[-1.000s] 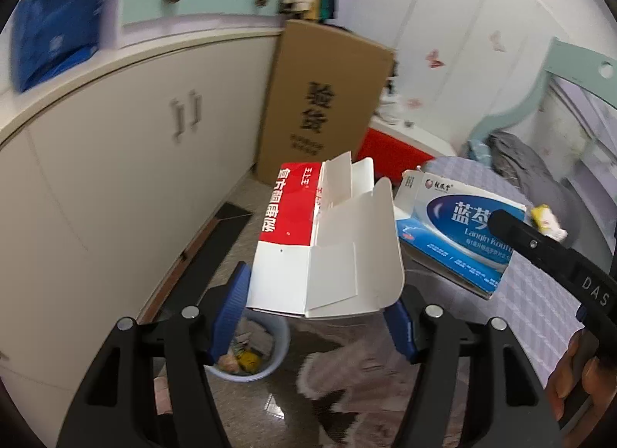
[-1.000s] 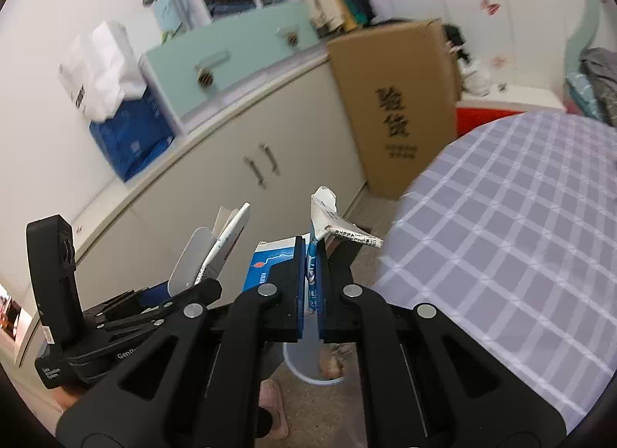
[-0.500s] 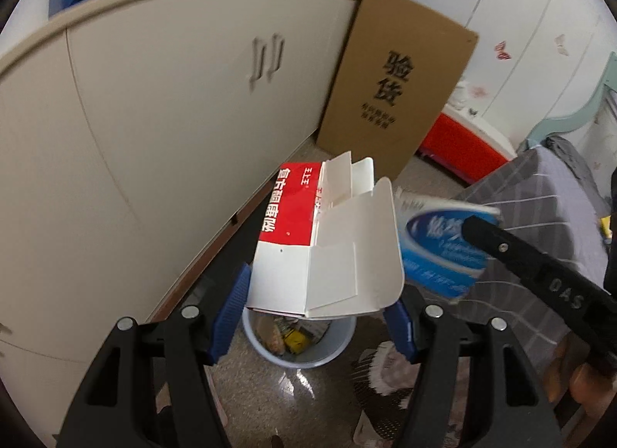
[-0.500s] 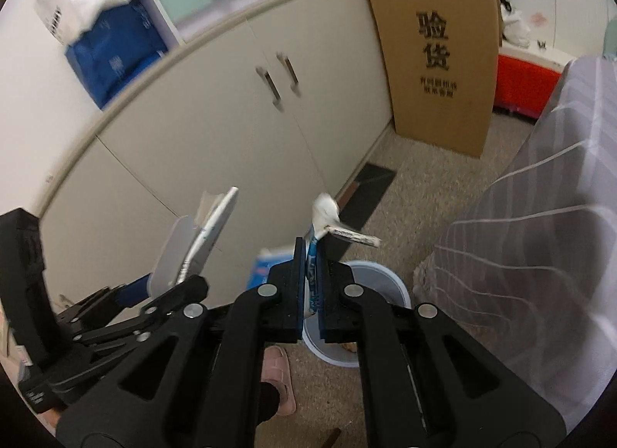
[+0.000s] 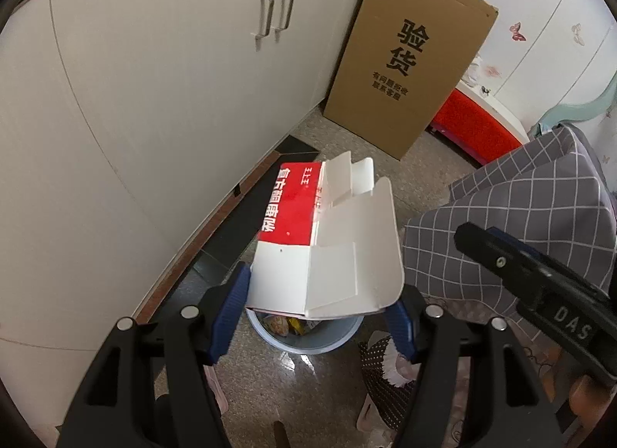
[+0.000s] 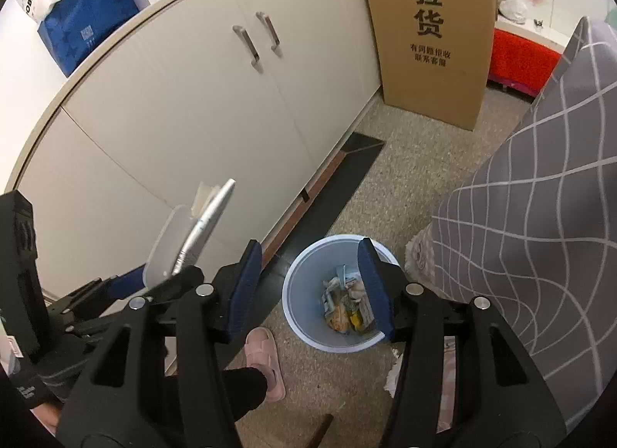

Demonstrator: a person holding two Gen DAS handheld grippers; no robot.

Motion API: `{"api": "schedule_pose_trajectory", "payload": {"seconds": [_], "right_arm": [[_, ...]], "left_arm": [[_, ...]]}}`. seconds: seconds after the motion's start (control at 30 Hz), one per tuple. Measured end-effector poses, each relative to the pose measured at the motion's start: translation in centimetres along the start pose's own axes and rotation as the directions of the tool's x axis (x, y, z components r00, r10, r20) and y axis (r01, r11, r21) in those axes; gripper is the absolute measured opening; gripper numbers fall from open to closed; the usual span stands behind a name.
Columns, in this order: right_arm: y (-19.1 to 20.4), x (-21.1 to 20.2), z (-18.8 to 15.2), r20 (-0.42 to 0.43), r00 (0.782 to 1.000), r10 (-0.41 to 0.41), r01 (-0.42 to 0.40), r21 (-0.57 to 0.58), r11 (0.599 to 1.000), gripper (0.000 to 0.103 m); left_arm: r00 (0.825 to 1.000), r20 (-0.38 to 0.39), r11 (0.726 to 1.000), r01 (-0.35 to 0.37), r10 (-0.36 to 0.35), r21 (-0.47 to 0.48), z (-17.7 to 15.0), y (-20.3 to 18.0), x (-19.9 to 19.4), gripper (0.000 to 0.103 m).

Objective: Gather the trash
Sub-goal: 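Carry both boxes over the bin and open both grippers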

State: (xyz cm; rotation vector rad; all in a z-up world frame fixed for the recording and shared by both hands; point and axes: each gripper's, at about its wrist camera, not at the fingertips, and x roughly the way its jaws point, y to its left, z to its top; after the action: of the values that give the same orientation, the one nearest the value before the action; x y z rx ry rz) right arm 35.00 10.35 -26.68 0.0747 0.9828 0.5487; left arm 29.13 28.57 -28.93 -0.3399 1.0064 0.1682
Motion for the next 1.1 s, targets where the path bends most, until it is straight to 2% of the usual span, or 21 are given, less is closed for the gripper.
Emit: {"api": "schedule_pose_trajectory", "payload": {"seconds": [0.27, 0.5, 0.67, 0.73, 0.8, 0.83, 1.1], "right_arm": [[0.2, -2.5, 0.2, 0.086, 0.996, -0.006, 0.006, -0.009, 1.000, 0.057], [-0.2, -3.8, 0.7, 0.118, 0.993, 0.026, -0.030, 0.025, 0.999, 0.062], [-0.8, -4.4, 0.9, 0.148, 0.989, 0.012, -0.020, 0.055, 0.998, 0.063], [-1.2, -4.5, 0.8, 0.148, 0.989, 0.012, -0.023, 0.070, 0.997, 0.064], [-1.5, -4.4, 0.7, 0.142, 0.990, 0.011, -0.023, 0.083, 0.996, 0.064], [-1.6, -4.3, 0.6, 0.140, 0.990, 0.010, -0.022, 0.084, 0.996, 0.064], [-1.7, -4.8, 0.4, 0.130, 0.991, 0.016, -0.028, 0.092, 0.995, 0.064]], "left_arm": [[1.000, -0.003, 1.000, 0.003, -0.003, 0.015, 0.3, -1.1, 0.1, 0.064], [1.000, -0.002, 0.999, 0.005, -0.005, 0.033, 0.6, -2.2, 0.1, 0.065], [1.000, 0.007, 0.999, 0.000, -0.001, 0.046, 1.1, -3.1, 0.1, 0.065], [1.000, 0.015, 0.999, -0.008, 0.007, 0.046, 1.4, -3.3, 0.2, 0.066], [1.000, 0.012, 0.999, -0.022, 0.021, 0.048, 1.7, -3.4, 0.6, 0.077], [1.000, 0.008, 0.998, -0.029, 0.028, 0.048, 1.7, -3.4, 0.8, 0.079], [0.999, 0.016, 0.998, -0.043, 0.042, 0.043, 1.4, -3.5, 0.5, 0.079]]}}
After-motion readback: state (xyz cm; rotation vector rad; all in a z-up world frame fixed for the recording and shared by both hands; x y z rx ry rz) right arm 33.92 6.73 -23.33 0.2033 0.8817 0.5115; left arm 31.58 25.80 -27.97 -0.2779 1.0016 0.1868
